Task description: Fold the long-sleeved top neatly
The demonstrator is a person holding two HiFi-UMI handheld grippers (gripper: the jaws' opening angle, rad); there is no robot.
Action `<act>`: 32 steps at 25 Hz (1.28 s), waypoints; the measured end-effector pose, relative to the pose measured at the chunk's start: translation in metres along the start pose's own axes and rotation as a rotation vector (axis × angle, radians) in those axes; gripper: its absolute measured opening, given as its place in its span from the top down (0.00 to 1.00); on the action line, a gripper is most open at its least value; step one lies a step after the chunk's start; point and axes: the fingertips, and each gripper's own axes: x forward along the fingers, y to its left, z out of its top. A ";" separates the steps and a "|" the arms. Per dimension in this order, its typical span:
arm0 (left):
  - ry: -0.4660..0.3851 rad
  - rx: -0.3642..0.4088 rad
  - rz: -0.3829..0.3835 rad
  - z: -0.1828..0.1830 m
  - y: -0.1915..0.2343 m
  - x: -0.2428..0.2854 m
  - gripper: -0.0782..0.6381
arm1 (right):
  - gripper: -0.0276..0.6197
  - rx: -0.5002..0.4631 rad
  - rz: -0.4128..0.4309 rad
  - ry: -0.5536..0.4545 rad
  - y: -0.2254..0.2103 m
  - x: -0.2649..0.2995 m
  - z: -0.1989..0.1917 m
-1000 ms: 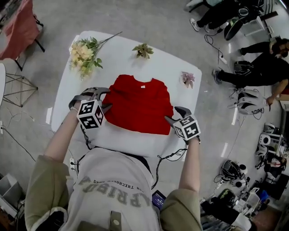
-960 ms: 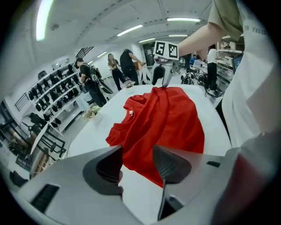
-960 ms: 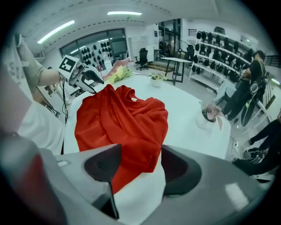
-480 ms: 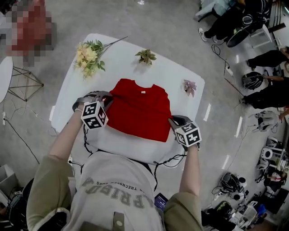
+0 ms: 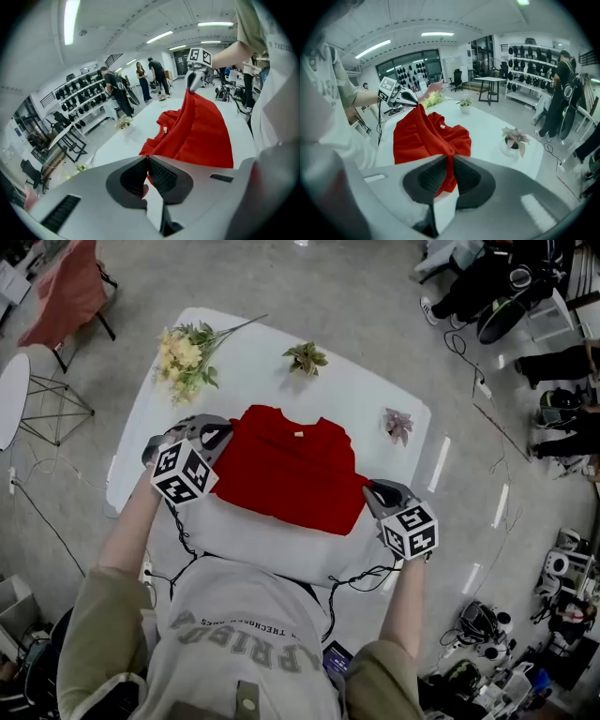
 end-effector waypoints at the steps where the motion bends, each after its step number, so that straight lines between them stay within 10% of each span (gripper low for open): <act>1: -0.017 -0.023 0.019 0.005 0.009 -0.001 0.87 | 0.89 0.015 -0.010 -0.016 -0.005 -0.003 0.007; 18: 0.179 -0.356 0.102 -0.044 0.069 0.095 0.86 | 0.89 0.072 -0.267 0.201 -0.102 0.091 0.028; 23: 0.200 -0.366 0.172 -0.049 0.080 0.080 0.86 | 0.85 0.195 -0.276 0.106 -0.101 0.087 0.030; 26: 0.195 -0.384 0.249 -0.058 0.095 0.055 0.85 | 0.55 0.221 -0.232 0.022 -0.088 0.066 0.037; 28: 0.146 -0.464 0.255 -0.065 0.098 0.030 0.84 | 0.55 0.234 -0.213 -0.050 -0.075 0.043 0.041; 32: 0.038 -0.584 0.060 -0.074 0.056 -0.019 0.84 | 0.55 0.285 -0.125 -0.149 -0.031 -0.002 0.028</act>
